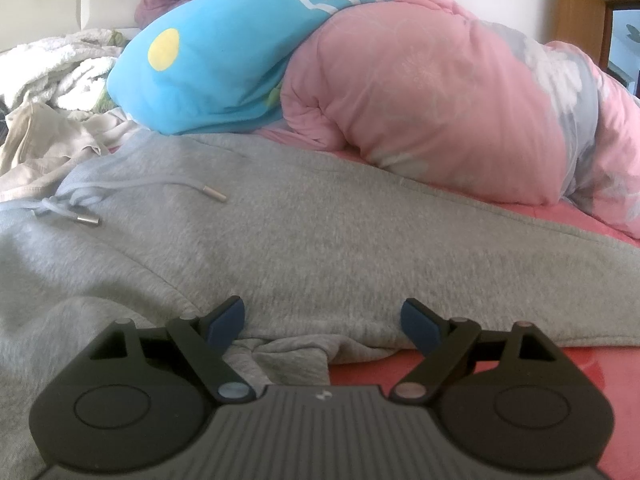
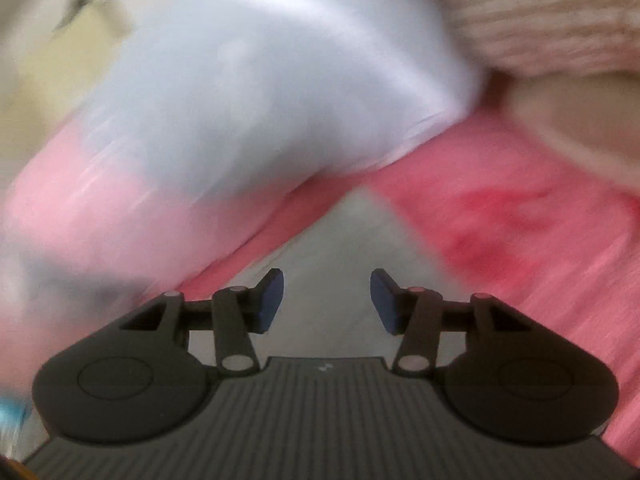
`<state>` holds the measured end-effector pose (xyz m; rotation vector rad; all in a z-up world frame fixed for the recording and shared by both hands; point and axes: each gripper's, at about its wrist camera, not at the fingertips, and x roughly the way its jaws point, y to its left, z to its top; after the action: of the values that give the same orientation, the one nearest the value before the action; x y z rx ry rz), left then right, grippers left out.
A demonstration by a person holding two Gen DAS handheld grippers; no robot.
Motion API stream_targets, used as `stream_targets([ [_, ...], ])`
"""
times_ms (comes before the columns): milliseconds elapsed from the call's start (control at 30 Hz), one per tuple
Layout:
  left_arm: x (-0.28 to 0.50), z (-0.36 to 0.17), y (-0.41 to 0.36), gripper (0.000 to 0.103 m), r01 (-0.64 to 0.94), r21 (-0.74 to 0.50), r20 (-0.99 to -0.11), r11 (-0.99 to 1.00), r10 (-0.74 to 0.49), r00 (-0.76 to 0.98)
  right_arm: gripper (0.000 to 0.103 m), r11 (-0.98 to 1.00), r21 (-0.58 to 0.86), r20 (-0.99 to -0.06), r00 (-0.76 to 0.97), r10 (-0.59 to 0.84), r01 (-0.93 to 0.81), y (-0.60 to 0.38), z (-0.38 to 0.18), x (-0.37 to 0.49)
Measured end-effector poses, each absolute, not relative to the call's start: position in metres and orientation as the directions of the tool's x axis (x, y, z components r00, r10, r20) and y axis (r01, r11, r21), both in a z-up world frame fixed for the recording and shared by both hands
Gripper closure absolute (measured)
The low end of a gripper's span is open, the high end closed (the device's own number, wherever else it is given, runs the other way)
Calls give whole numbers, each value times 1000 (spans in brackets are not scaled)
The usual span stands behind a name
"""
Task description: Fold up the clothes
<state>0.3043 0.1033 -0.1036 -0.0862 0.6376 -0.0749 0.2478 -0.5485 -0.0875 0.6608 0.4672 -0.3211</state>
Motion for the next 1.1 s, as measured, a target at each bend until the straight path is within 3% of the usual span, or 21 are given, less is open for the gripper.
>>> stream_targets([
  [67, 304, -104, 104, 16, 44, -109, -589, 993, -100, 802, 64, 808, 420, -559, 819, -129, 414, -539, -99, 247],
  [100, 304, -104, 105, 16, 44, -113, -588, 993, -103, 802, 74, 810, 388, -577, 801, -159, 440, -546, -107, 243],
  [133, 304, -104, 105, 16, 45, -117, -587, 992, -106, 803, 100, 808, 359, -592, 783, -189, 467, -554, -115, 239],
  [167, 304, -104, 105, 16, 45, -118, -587, 992, -106, 802, 103, 759, 412, -586, 784, -204, 505, -574, -121, 229],
  [300, 305, -104, 104, 16, 44, -113, -590, 993, -103, 801, 103, 570, 438, -606, 696, -384, 695, -606, -118, 184],
  [367, 305, -104, 104, 16, 44, -112, -590, 993, -102, 801, 97, 561, 456, -582, 709, -399, 691, -601, -110, 172],
  [467, 305, -104, 104, 16, 44, -112, -590, 993, -102, 801, 97, 612, 482, -521, 767, -374, 626, -586, -96, 168],
  [600, 305, -103, 105, 16, 45, -120, -588, 992, -108, 801, 97, 734, 436, -549, 800, -243, 521, -549, -86, 223],
  [667, 305, -103, 105, 16, 46, -128, -587, 991, -113, 802, 97, 772, 372, -608, 764, -218, 516, -535, -95, 263],
  [767, 305, -103, 106, 16, 46, -129, -587, 991, -114, 802, 99, 778, 283, -673, 694, -256, 561, -532, -119, 304],
  [933, 305, -103, 106, 15, 46, -127, -588, 991, -112, 801, 101, 727, 273, -619, 693, -369, 631, -555, -118, 316],
  [1000, 305, -103, 106, 15, 46, -122, -589, 991, -109, 801, 91, 681, 327, -582, 707, -402, 656, -566, -111, 308],
  [1067, 305, -103, 105, 15, 45, -120, -589, 992, -108, 801, 61, 633, 395, -534, 727, -431, 665, -579, -104, 291],
  [1100, 306, -104, 105, 15, 45, -120, -589, 992, -108, 801, 59, 619, 420, -541, 731, -417, 664, -587, -105, 288],
])
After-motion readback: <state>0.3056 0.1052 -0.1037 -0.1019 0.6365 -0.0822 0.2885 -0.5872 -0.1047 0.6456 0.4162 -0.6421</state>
